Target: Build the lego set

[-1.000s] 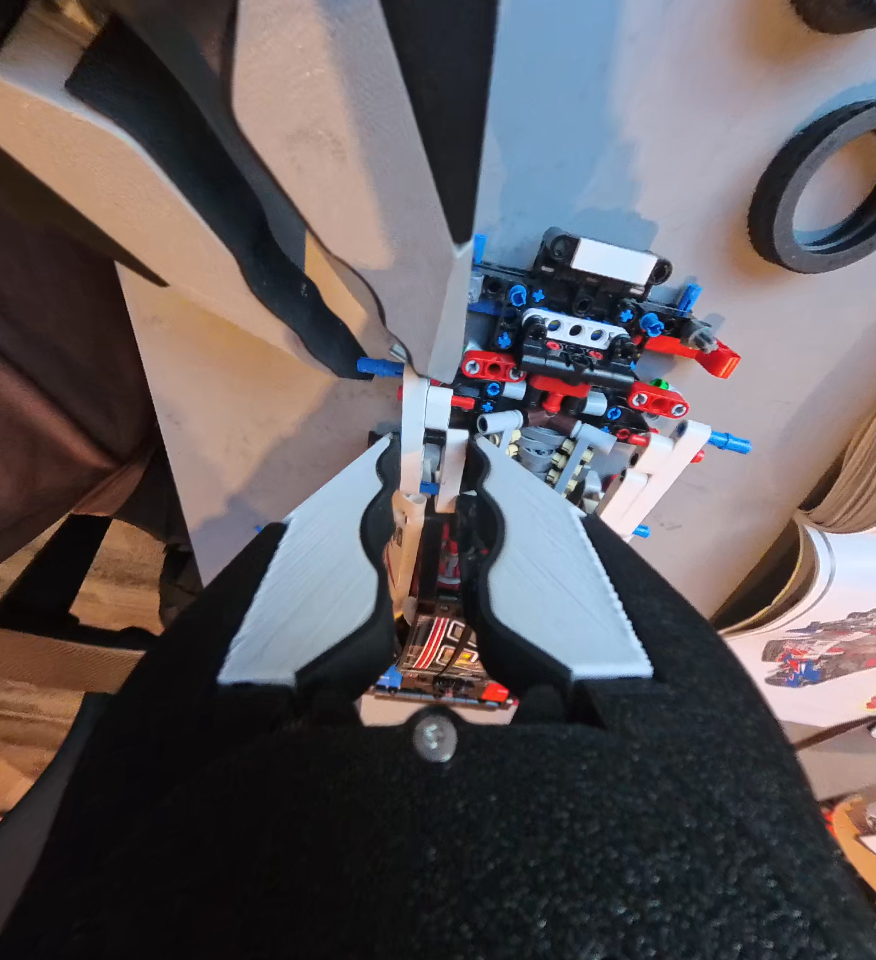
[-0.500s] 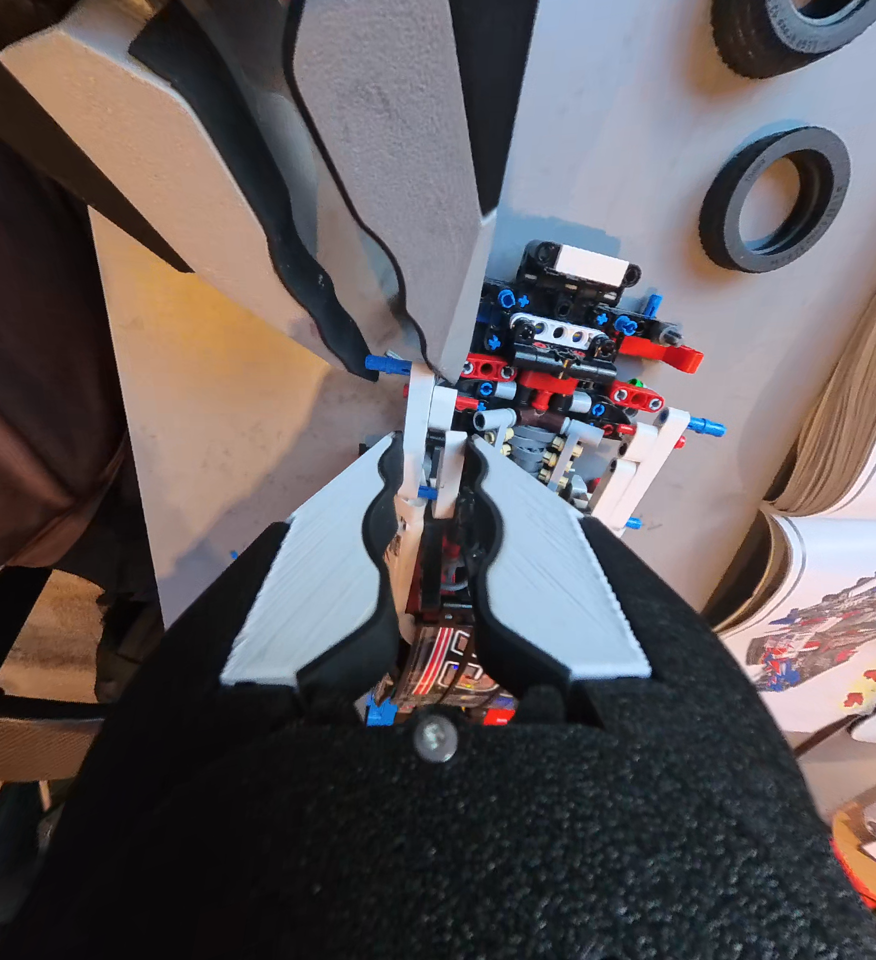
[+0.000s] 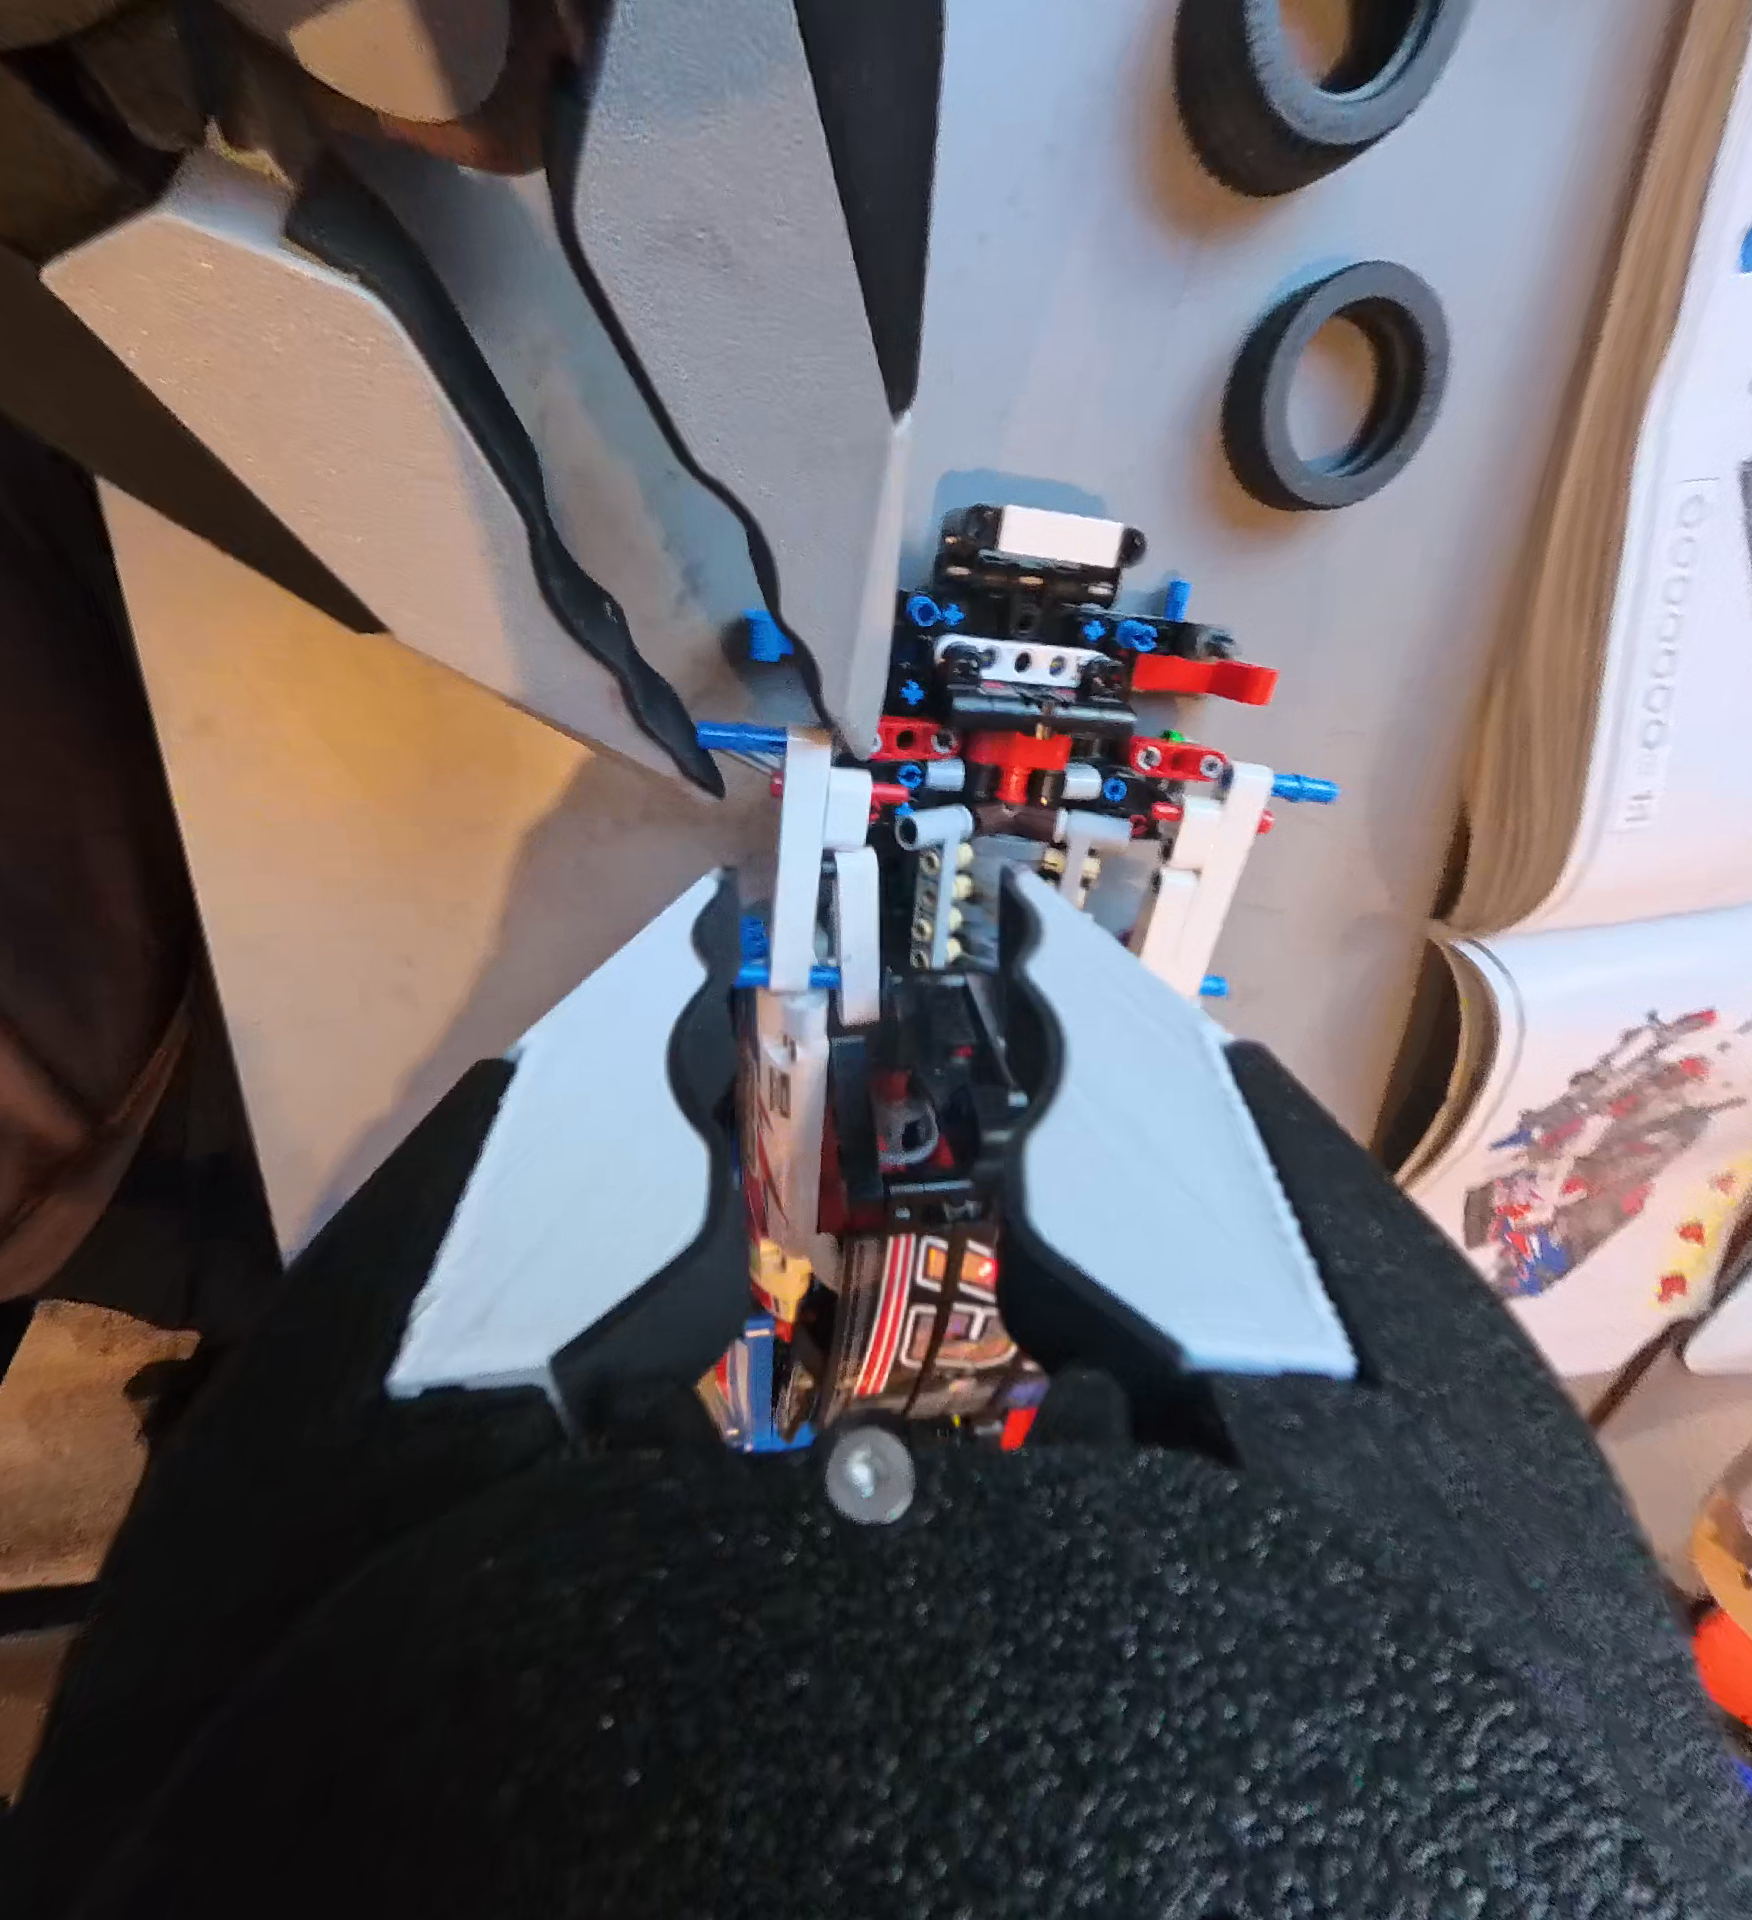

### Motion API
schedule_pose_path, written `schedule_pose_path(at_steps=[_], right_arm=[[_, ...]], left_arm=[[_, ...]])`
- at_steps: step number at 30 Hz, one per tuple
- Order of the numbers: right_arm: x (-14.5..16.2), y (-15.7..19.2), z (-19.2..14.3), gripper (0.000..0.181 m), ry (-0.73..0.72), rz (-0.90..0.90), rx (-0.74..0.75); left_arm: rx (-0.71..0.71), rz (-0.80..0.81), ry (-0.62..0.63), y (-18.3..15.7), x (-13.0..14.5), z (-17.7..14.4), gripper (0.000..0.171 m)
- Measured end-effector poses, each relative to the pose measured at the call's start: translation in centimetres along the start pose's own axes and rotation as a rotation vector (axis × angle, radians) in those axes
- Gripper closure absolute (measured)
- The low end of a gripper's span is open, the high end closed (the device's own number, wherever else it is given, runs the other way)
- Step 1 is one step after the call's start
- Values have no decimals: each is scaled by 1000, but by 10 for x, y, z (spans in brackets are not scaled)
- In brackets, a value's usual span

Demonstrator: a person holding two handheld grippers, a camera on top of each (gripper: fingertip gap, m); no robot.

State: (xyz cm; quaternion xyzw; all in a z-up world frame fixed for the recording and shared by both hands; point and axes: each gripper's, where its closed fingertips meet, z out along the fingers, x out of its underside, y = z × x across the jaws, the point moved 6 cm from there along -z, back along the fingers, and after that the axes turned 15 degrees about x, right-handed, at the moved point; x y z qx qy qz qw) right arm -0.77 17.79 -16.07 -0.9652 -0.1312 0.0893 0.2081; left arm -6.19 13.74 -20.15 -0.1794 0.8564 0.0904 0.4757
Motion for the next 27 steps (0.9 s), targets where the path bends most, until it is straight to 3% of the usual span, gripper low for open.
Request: schedule_pose_path(at_steps=[6, 10, 13, 16, 20, 27], right_arm=[[31, 9, -34, 129, -148, 141, 158], [60, 28, -37, 146, -259, 346, 187], [69, 36, -37, 148, -340, 451, 219], [75, 42, -39, 149, -406, 493, 234], [75, 52, -35, 150, -510, 533, 196], [66, 49, -14, 158, -593, 661, 268]], left_arm=[[-25, 22, 7, -3, -1, -2, 142], [-16, 27, -23, -6, -11, -17, 138], [-18, 77, 8, 3, -25, -21, 138], [105, 121, 129, 10, -39, -2, 139], [281, 83, 300, 15, -35, 21, 139], [299, 100, 394, 17, -35, 35, 149]])
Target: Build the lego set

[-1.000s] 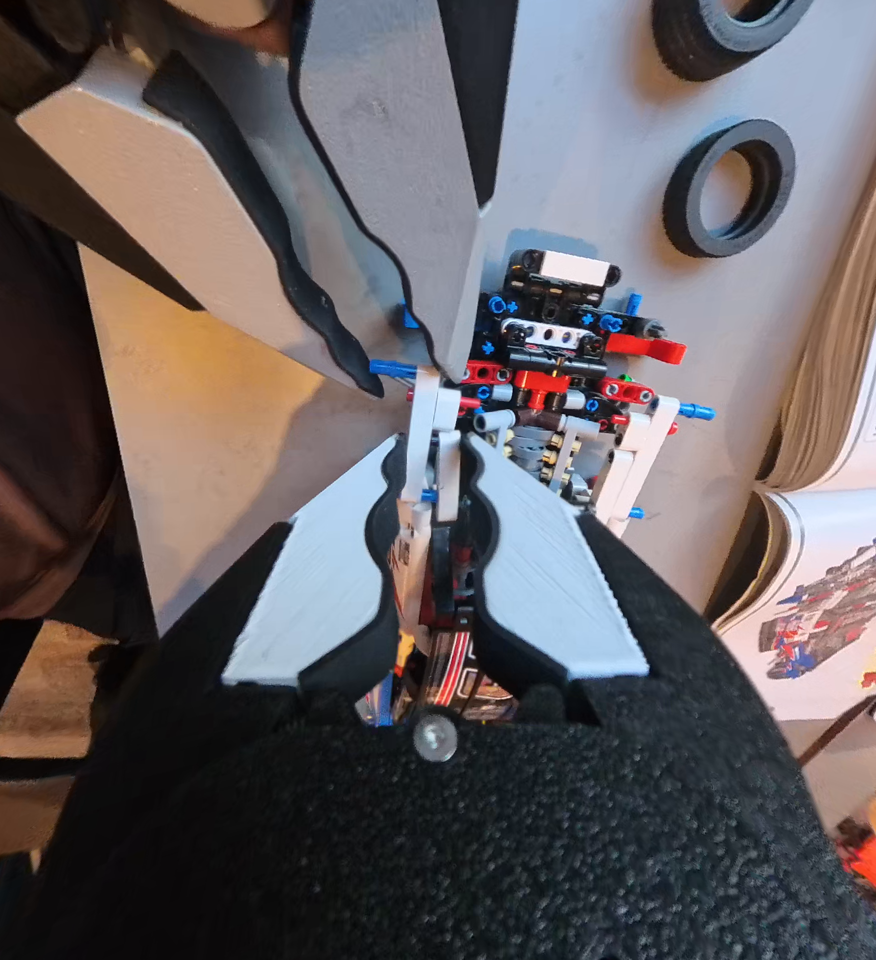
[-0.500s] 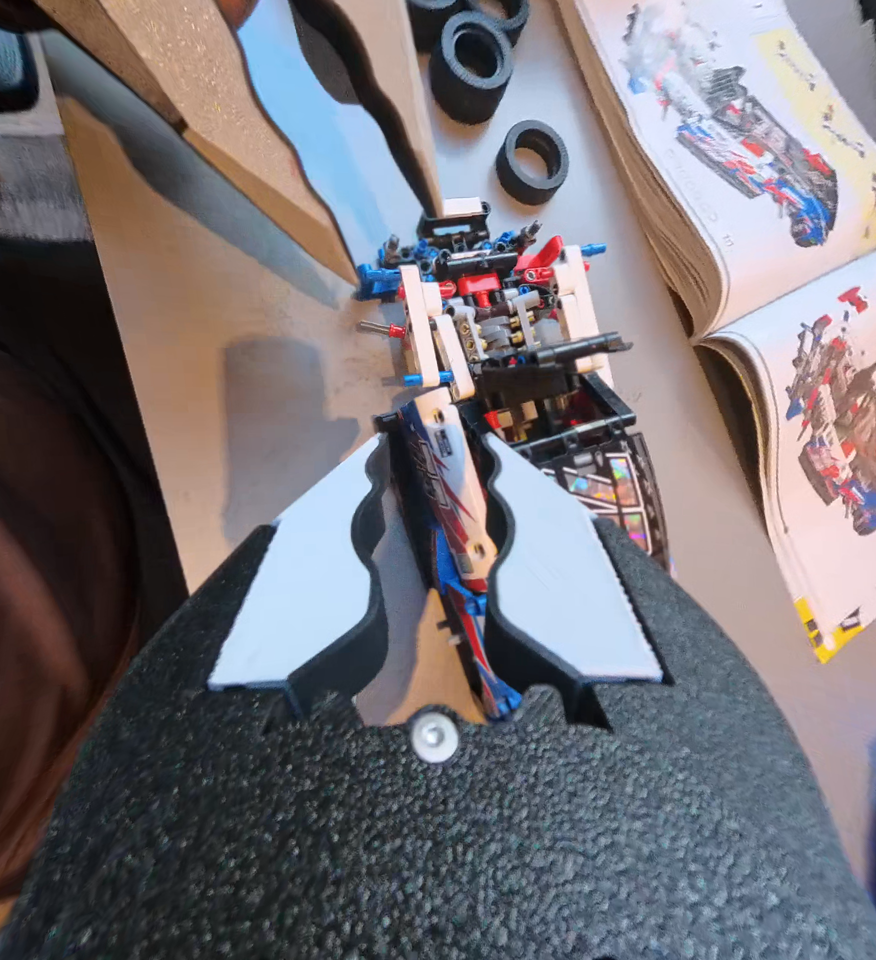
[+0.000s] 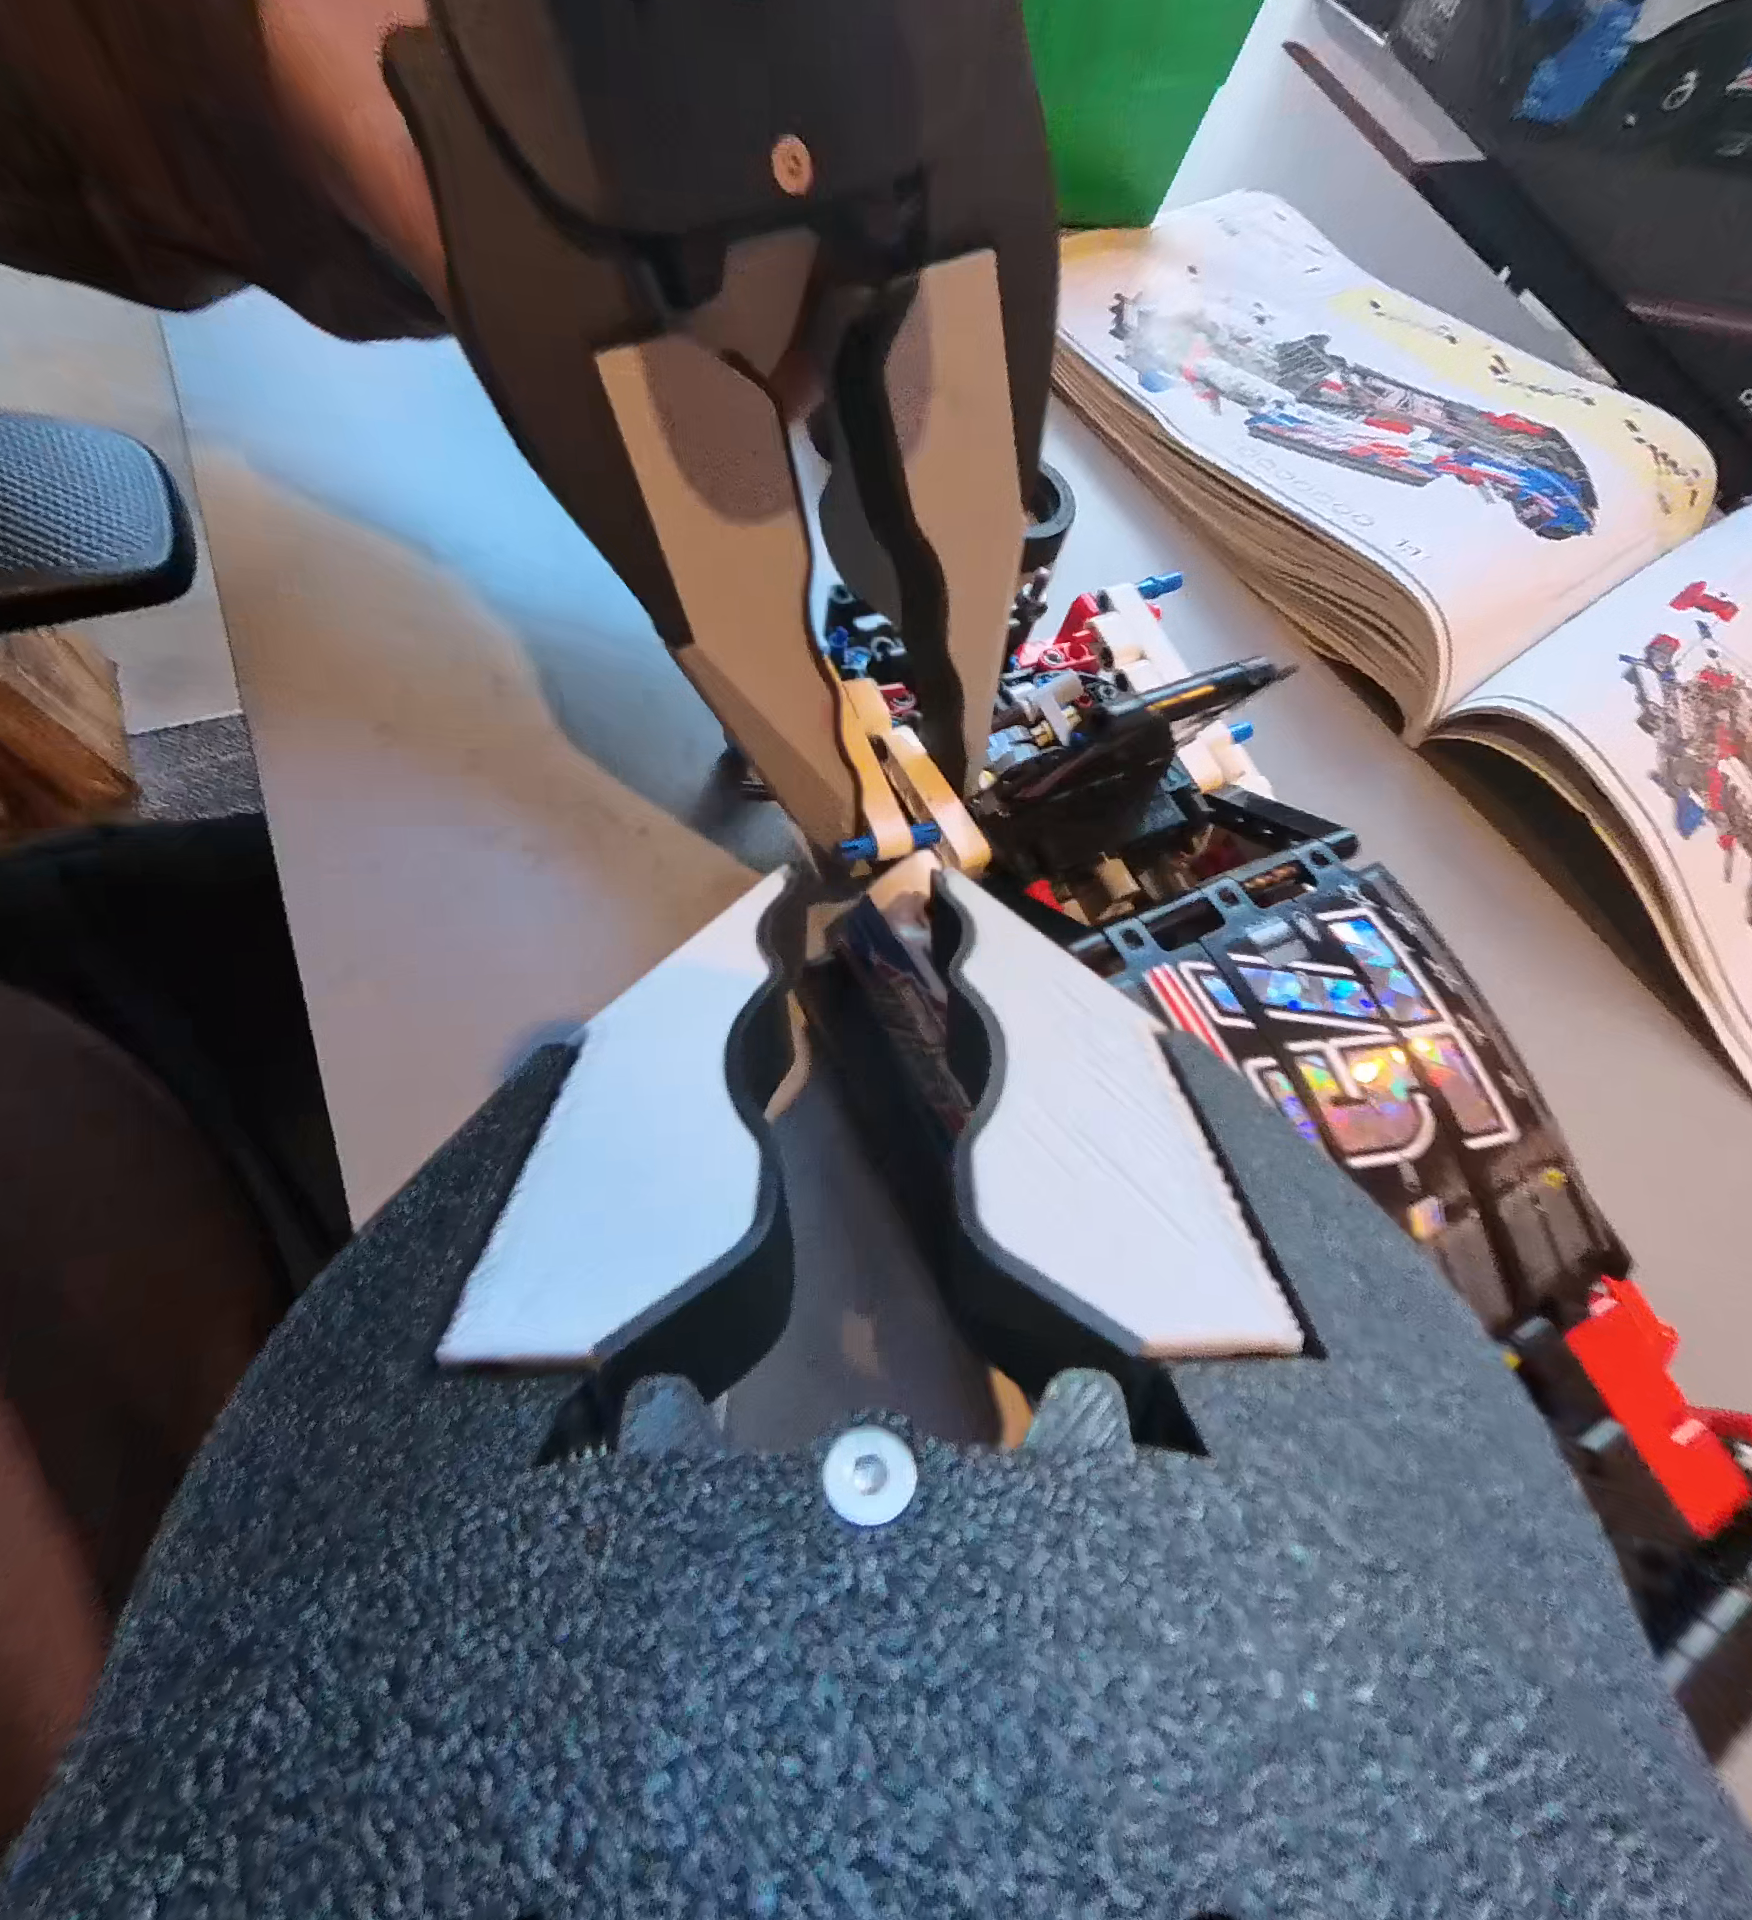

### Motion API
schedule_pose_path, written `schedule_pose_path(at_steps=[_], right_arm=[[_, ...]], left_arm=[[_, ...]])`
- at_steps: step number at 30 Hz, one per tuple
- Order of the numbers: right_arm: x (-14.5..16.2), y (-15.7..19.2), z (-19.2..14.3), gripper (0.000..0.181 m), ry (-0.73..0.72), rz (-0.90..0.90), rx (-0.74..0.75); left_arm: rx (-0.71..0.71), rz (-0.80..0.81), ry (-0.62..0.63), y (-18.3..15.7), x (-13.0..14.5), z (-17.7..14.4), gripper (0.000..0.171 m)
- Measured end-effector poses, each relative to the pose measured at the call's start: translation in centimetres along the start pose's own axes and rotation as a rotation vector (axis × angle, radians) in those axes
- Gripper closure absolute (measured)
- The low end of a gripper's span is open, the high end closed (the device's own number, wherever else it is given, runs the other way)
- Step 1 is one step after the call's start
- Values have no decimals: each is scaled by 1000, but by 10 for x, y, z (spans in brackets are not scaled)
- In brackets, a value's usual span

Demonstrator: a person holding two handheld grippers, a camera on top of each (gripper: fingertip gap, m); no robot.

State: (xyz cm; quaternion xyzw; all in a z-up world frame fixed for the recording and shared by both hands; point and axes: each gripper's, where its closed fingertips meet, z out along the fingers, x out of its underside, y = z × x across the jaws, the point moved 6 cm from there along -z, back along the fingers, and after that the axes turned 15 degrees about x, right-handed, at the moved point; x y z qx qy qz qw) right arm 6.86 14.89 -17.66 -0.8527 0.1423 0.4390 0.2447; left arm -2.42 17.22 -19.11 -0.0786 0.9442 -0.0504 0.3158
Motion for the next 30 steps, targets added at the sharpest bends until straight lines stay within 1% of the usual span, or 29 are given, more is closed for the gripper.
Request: schedule_pose_path(at_steps=[1, 2, 3, 4, 6, 8, 11, 12, 15, 18, 21, 30], right_arm=[[0, 5, 2, 160, -5, 5, -11], [2, 10, 4, 168, -5, 3, -22], [4, 15, 6, 179, 1, -5, -24], [6, 18, 8, 181, 3, -14, -7], [6, 20, 10, 181, -8, -1, 31], [3, 19, 11, 181, -22, 57, 55], [8, 18, 15, 175, -7, 116, 97], [10, 19, 16, 169, 0, 106, 116], [8, 24, 17, 174, -19, 23, 180], [5, 24, 17, 178, -46, -13, 238], [6, 25, 18, 177, -48, -22, 249], [5, 25, 15, 180, -39, -83, 301]], left_arm=[[1, 0, 8, 0, 1, 1, 149], [4, -3, 11, 1, 2, 2, 149], [9, -5, 10, 1, 3, 2, 150], [14, -5, 6, 1, 4, 2, 150], [22, -6, 0, 1, 5, 2, 150], [26, -1, 2, 1, 6, 2, 150], [34, 16, 8, 1, 6, 1, 151], [37, 20, 9, 1, 7, 1, 151], [53, 29, 8, 1, 5, -1, 151], [45, 44, 25, 1, 3, -2, 151], [26, 64, 50, 1, 3, -2, 151], [41, 65, 55, 1, 0, -3, 151]])
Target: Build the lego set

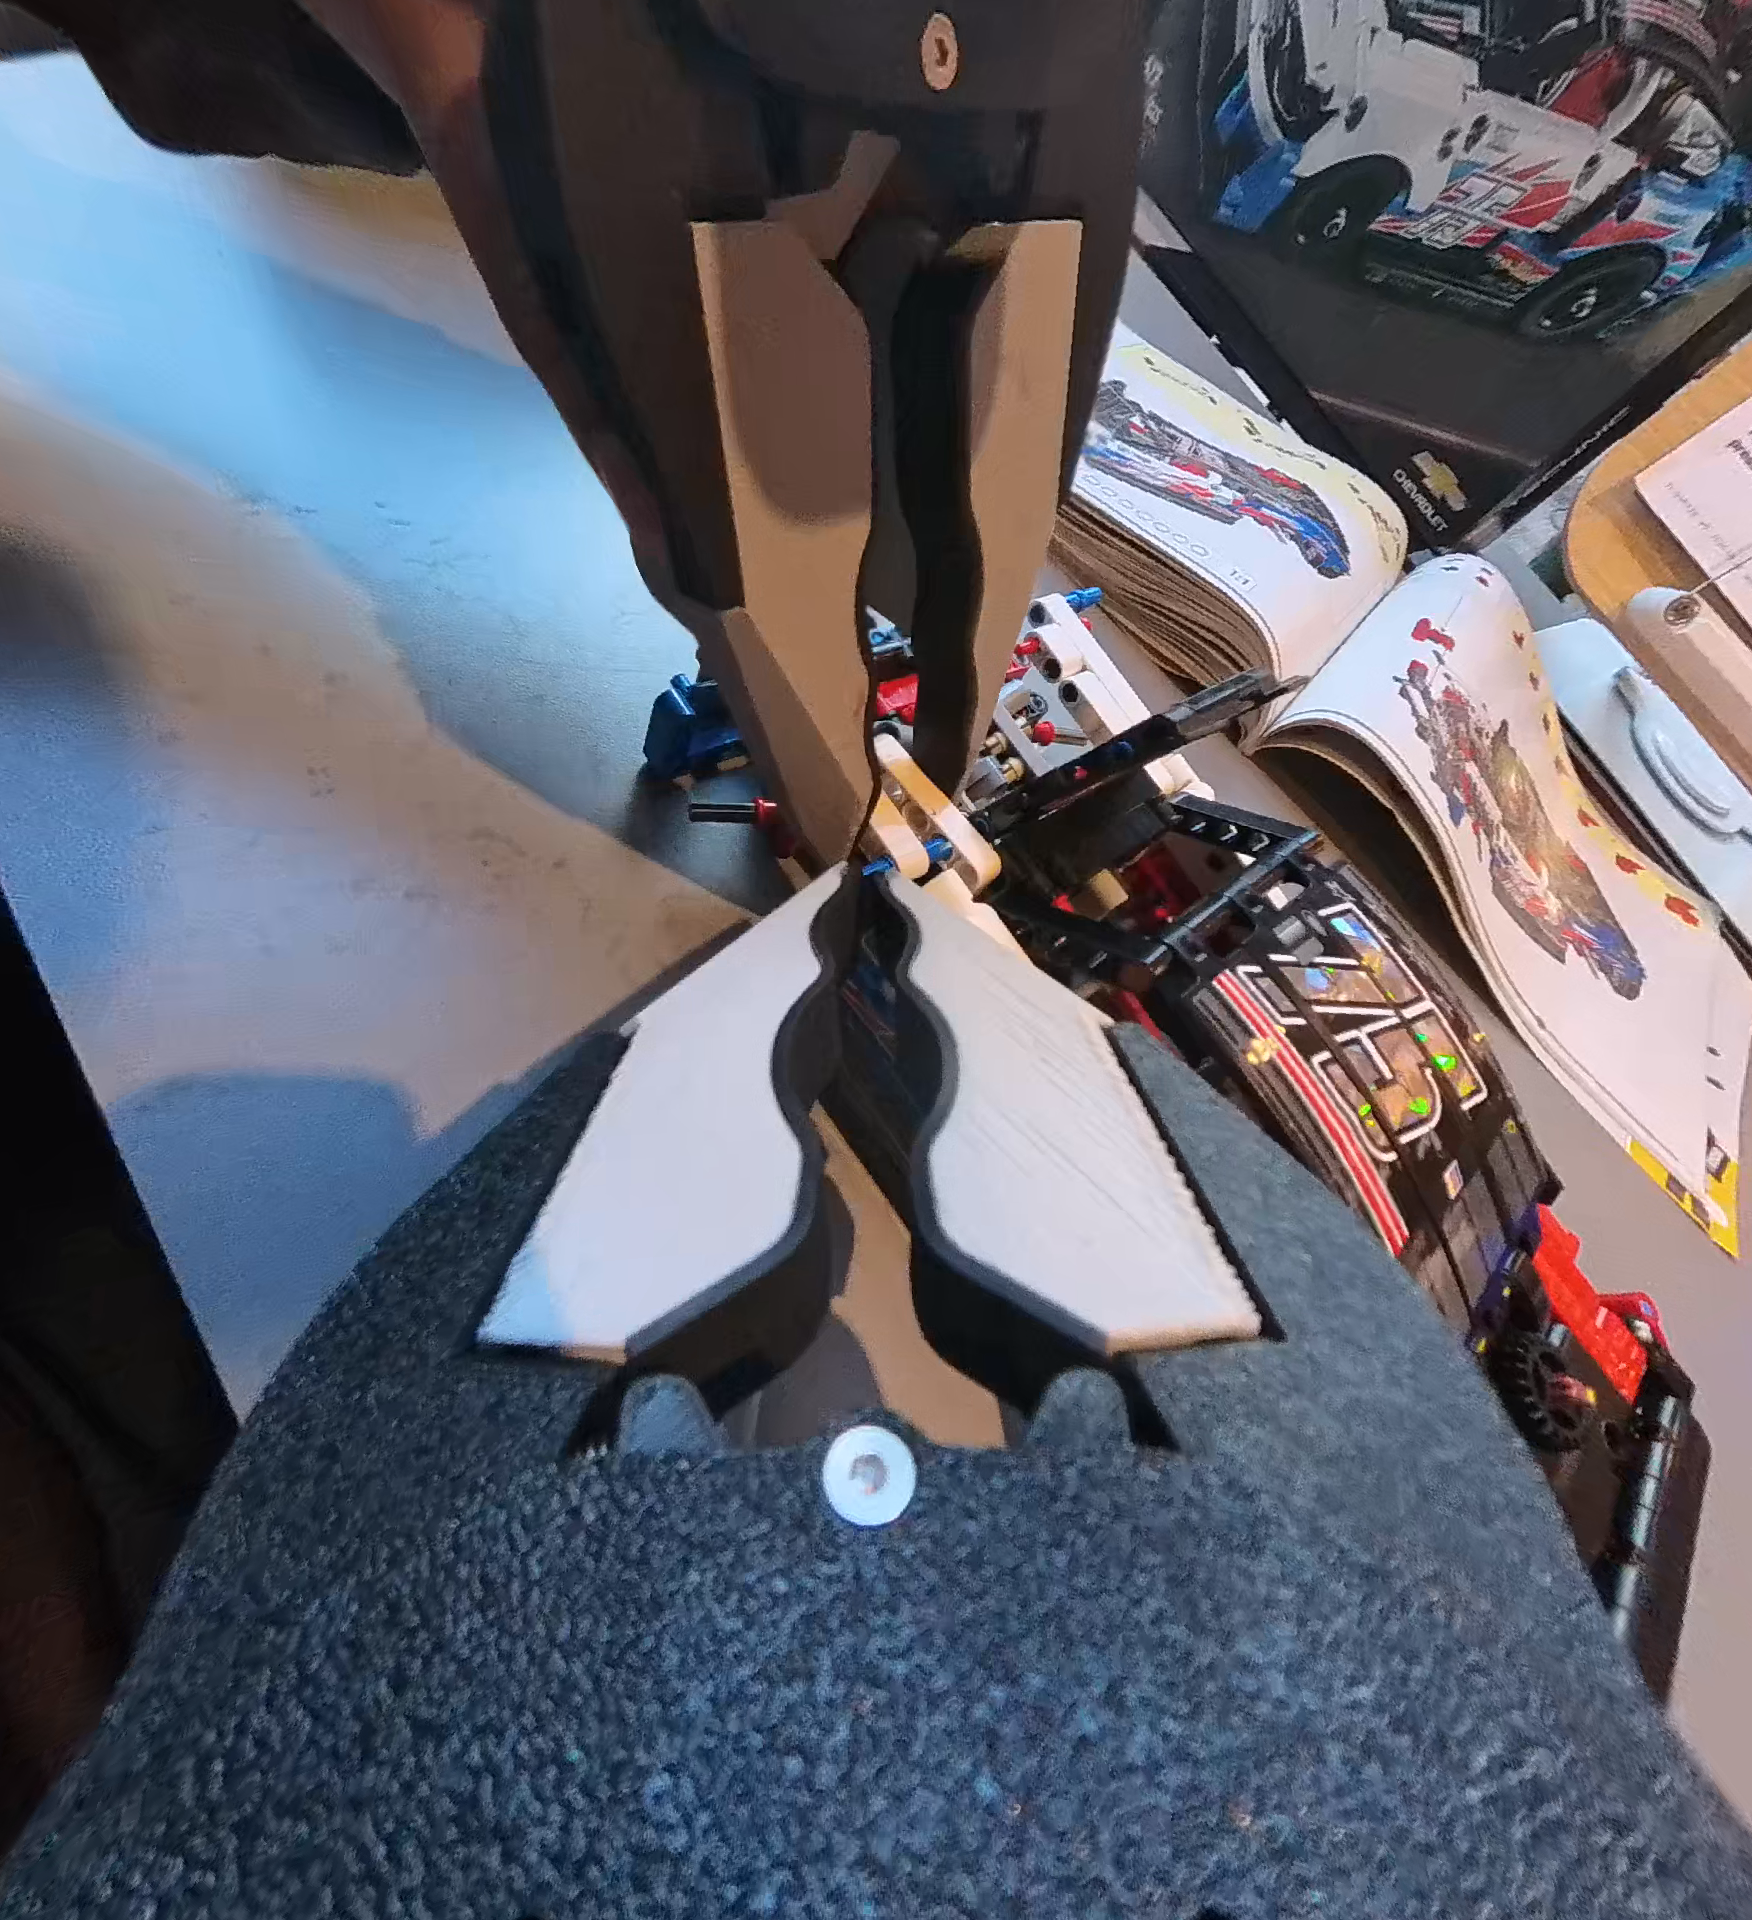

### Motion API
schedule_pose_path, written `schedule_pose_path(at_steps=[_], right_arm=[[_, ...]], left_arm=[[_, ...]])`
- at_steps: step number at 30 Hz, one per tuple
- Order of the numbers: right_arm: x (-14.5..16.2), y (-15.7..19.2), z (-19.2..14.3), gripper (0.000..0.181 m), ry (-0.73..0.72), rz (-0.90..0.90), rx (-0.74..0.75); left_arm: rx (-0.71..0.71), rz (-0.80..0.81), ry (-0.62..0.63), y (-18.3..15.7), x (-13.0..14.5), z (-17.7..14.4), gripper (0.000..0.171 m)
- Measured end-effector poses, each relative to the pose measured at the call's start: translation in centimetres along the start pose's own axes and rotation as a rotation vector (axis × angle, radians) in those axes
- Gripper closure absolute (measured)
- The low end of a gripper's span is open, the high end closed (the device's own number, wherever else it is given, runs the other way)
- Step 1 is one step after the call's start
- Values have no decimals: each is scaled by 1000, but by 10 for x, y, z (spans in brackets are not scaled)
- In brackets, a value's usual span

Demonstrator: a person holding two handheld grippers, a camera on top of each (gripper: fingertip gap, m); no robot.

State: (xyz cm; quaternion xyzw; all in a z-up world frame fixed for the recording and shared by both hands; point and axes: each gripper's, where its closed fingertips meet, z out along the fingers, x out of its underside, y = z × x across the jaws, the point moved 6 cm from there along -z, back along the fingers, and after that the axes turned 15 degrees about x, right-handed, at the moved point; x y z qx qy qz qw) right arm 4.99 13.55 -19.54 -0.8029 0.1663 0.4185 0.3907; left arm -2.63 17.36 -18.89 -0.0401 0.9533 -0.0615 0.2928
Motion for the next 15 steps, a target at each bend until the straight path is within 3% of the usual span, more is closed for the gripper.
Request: schedule_pose_path(at_steps=[9, 15], right_arm=[[1, 3, -1, 166, -15, -47, 28], [-1, 8, 2, 179, -15, -132, 52]], left_arm=[[24, -42, -21, 0, 4, 2, 152], [10, -27, -13, 0, 6, 4, 150]])
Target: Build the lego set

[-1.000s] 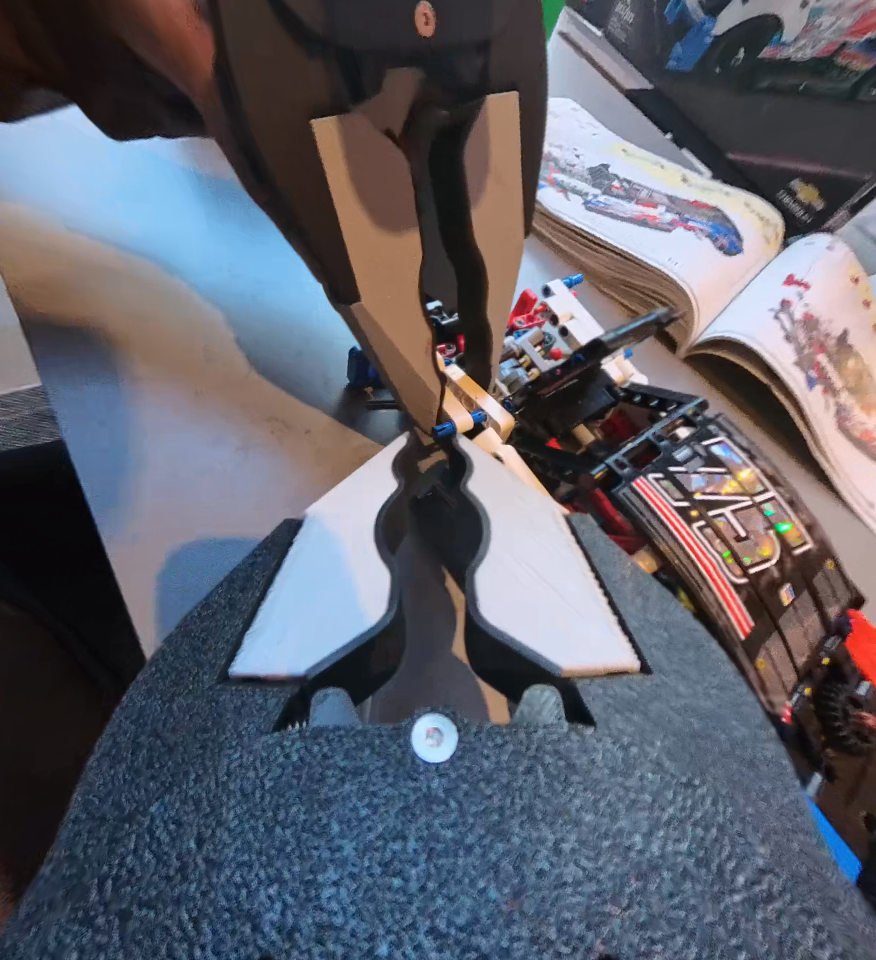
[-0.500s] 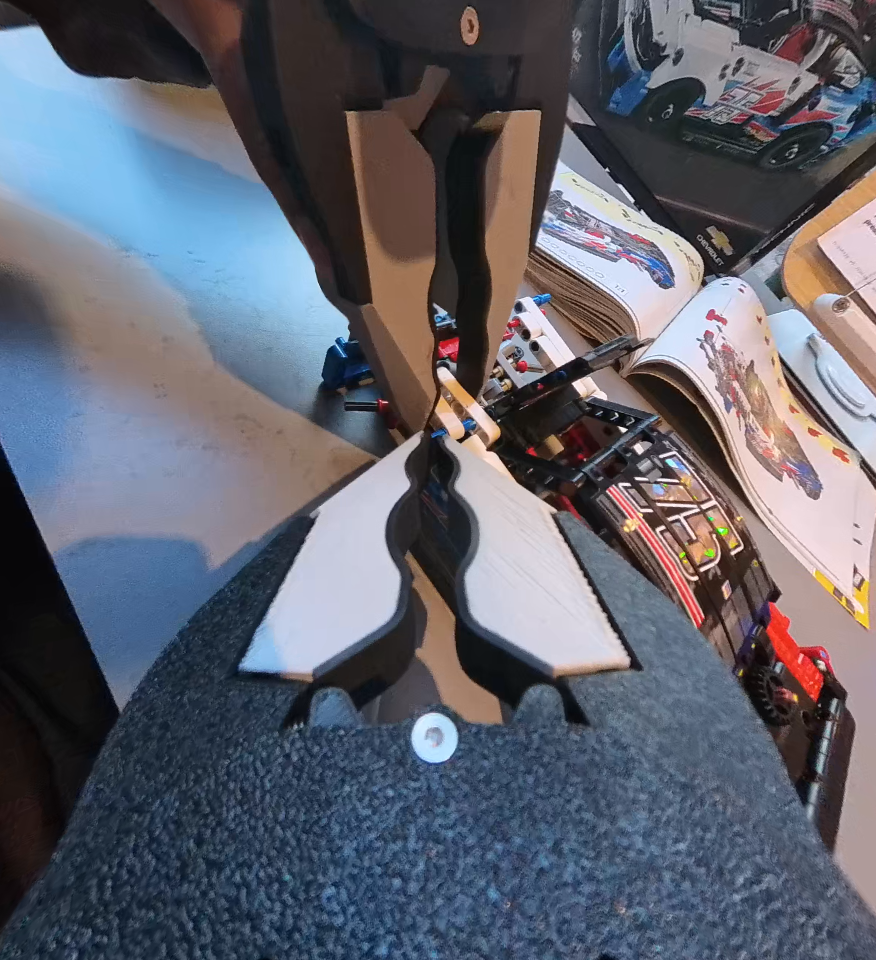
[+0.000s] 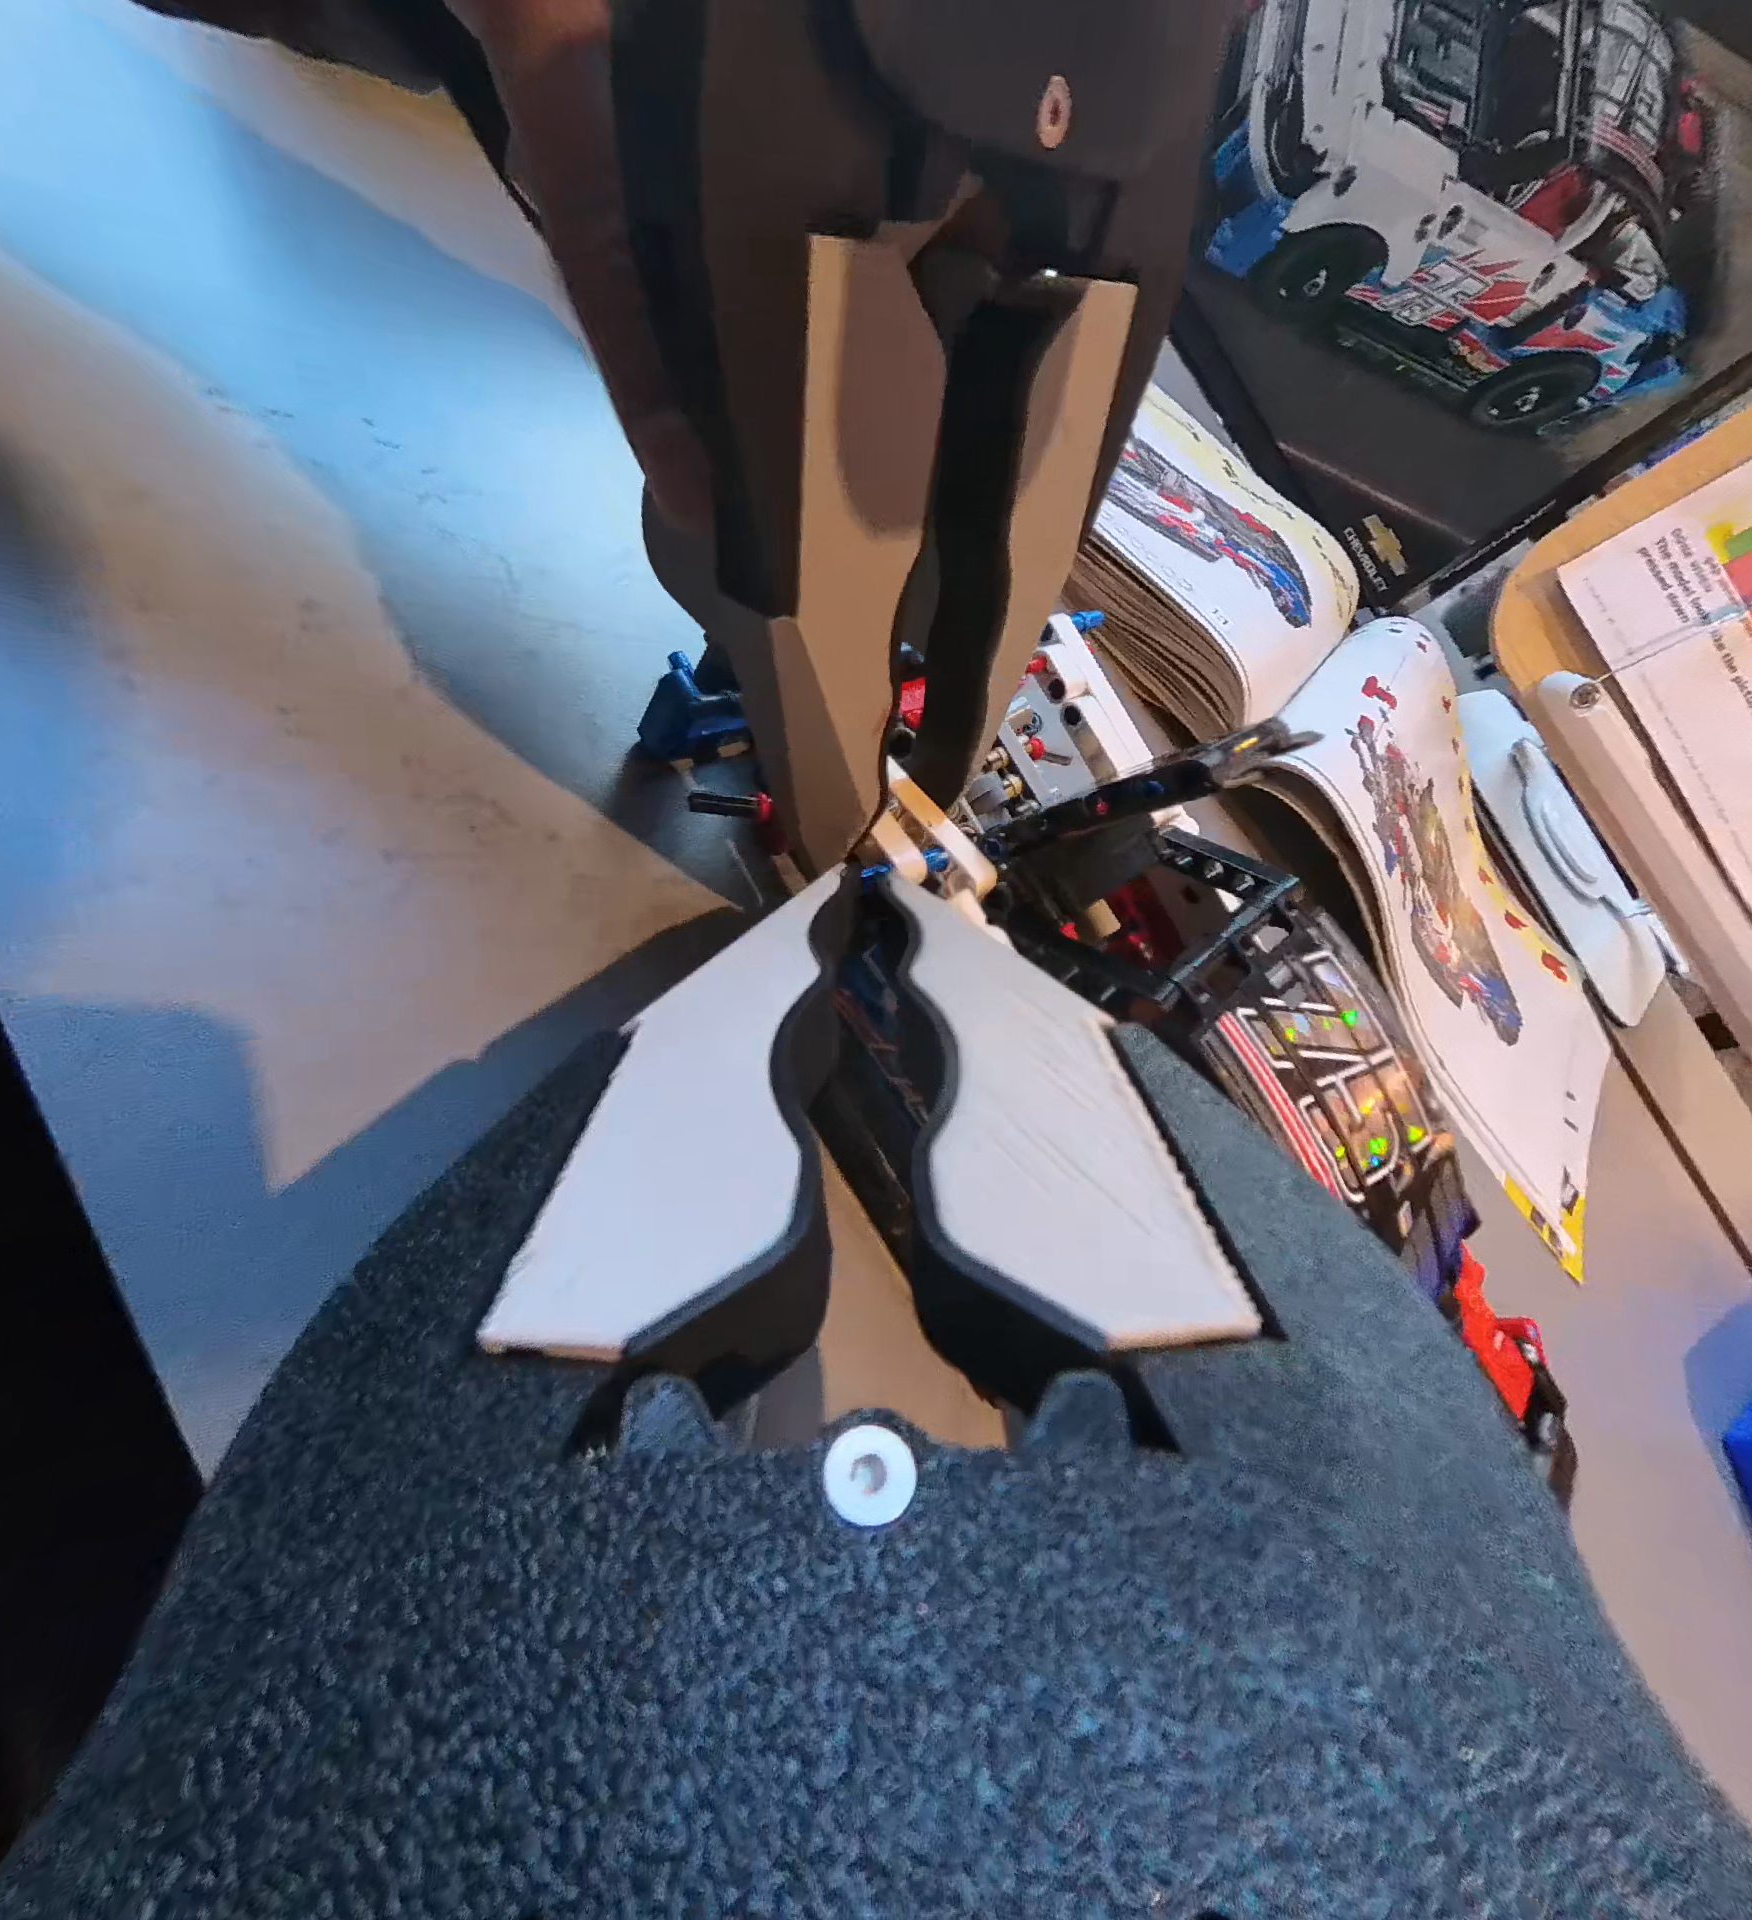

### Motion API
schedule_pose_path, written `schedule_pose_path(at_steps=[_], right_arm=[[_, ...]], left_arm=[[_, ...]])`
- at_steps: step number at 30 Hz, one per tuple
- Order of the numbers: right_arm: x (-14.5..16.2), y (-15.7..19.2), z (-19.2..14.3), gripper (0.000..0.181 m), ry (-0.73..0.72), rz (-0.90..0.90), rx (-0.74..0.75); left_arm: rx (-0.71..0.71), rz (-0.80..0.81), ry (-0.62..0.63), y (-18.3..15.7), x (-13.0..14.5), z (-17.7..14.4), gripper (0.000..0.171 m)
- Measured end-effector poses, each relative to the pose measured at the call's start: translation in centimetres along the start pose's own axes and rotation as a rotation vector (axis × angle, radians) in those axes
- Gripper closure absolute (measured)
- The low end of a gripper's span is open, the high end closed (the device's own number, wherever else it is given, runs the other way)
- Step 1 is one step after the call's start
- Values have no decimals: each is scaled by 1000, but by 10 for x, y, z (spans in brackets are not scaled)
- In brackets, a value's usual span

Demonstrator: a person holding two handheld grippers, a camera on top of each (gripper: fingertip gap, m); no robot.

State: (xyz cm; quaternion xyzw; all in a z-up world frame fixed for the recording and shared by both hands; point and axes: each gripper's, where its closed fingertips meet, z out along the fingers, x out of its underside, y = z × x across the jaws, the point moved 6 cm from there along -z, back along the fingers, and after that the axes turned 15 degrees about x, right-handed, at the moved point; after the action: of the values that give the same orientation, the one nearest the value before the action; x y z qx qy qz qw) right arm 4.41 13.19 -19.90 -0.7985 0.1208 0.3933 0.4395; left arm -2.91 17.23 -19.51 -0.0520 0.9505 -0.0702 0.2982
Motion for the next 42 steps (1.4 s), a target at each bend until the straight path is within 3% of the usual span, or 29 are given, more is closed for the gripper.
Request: schedule_pose_path(at_steps=[6, 14, 22, 37, 42], right_arm=[[-1, 3, -2, 181, -17, -74, 49], [-3, 3, -2, 169, -39, -107, 72], [-1, 6, 1, 173, -41, -162, 105], [0, 5, 0, 177, -61, -172, 129], [1, 3, 1, 176, -59, -102, 86]], left_arm=[[22, -39, -21, 1, 0, -1, 151], [57, -42, -42, 1, 0, -3, 150], [67, -40, -40, 2, 1, -4, 151], [64, 9, -28, 1, 0, -4, 152], [50, 33, -15, 0, 1, -4, 152]])
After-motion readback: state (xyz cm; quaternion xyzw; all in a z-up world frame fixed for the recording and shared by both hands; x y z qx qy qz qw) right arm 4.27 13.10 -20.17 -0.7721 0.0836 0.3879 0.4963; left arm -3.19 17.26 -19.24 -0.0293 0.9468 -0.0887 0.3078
